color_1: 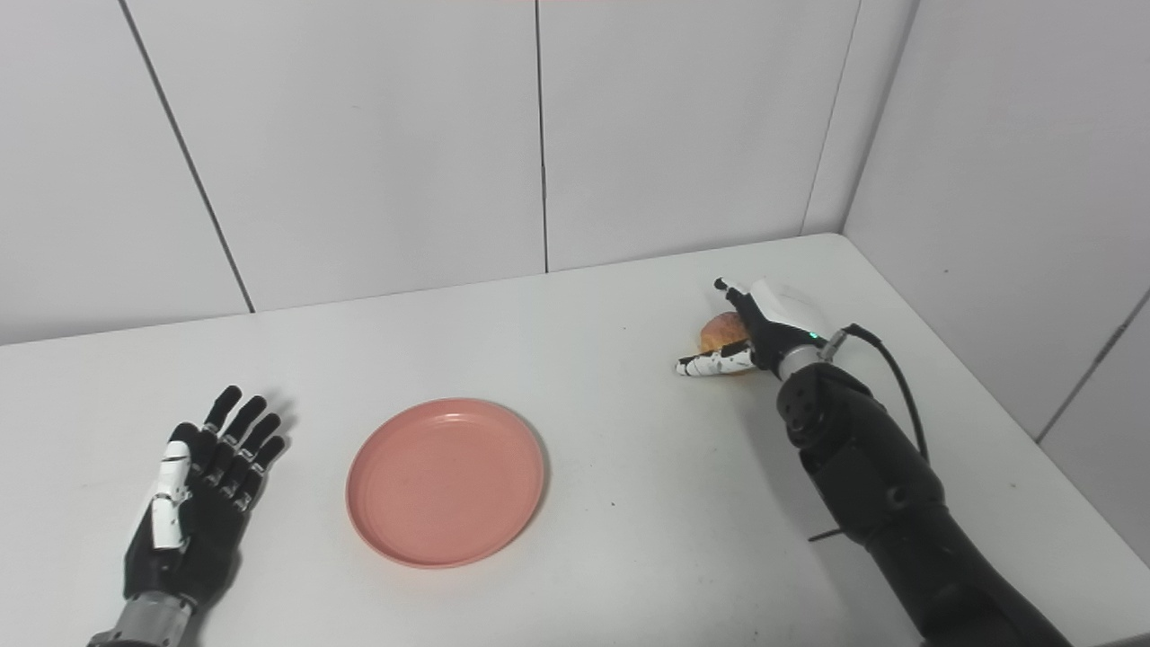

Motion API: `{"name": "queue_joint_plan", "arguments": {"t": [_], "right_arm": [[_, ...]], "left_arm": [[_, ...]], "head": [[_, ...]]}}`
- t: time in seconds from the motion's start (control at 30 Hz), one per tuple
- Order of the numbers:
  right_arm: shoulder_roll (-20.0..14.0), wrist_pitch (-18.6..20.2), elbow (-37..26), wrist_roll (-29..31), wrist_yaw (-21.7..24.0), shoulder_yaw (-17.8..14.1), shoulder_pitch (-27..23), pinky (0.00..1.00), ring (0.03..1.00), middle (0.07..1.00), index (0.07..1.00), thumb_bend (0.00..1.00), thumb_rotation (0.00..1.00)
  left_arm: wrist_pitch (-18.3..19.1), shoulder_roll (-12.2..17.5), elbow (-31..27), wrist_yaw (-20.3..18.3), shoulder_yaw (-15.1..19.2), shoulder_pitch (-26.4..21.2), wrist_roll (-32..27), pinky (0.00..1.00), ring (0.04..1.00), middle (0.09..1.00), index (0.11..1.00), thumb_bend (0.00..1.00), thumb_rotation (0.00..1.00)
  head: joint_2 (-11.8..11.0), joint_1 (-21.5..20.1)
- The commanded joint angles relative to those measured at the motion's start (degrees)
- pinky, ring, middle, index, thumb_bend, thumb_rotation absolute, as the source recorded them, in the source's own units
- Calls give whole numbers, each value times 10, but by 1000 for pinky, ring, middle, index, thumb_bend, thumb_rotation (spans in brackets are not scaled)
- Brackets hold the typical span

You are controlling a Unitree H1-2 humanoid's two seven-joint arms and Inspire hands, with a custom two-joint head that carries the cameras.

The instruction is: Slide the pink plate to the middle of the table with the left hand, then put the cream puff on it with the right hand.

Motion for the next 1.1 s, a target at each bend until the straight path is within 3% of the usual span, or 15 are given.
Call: {"name": "queue_joint_plan", "arguments": {"t": [0.0, 0.33, 0.5, 0.6, 0.83, 0.9, 1.07], "right_arm": [[-20, -12, -3, 1, -8, -5, -28, 752, 856, 897, 907, 919, 395], [-27, -7, 14, -6, -8, 5, -28, 739, 849, 889, 881, 892, 307], [-23, -2, 22, -4, -15, 4, -29, 664, 773, 809, 818, 871, 233], [-22, 0, 22, -2, -16, 4, -27, 555, 637, 701, 725, 795, 159], [-25, 11, 30, -6, 2, 18, -30, 487, 550, 604, 595, 716, 153], [-27, 14, 34, -13, 4, 25, -31, 404, 472, 543, 511, 558, 145], [-30, 3, 35, -3, 1, 23, -27, 339, 398, 463, 485, 505, 147]], "left_arm": [[39, 5, 38, 6, 0, 31, 5, 998, 950, 954, 949, 322, 1000], [46, 5, 25, 6, -2, 33, 8, 988, 944, 952, 947, 325, 1000], [49, 6, 21, 5, -2, 34, 6, 996, 953, 960, 955, 321, 1000], [52, 6, 20, 7, -1, 34, 6, 999, 957, 964, 960, 319, 1000], [47, 8, 27, 0, -2, 33, 5, 1000, 959, 963, 954, 327, 1000], [47, 9, 27, -1, -2, 33, 5, 1000, 960, 963, 955, 328, 1000], [43, 9, 32, -1, -2, 31, 7, 1000, 957, 962, 958, 332, 1000]], "head": [[2, 1], [4, 1], [6, 0], [6, 0], [7, 1], [7, 1], [8, 2]]}}
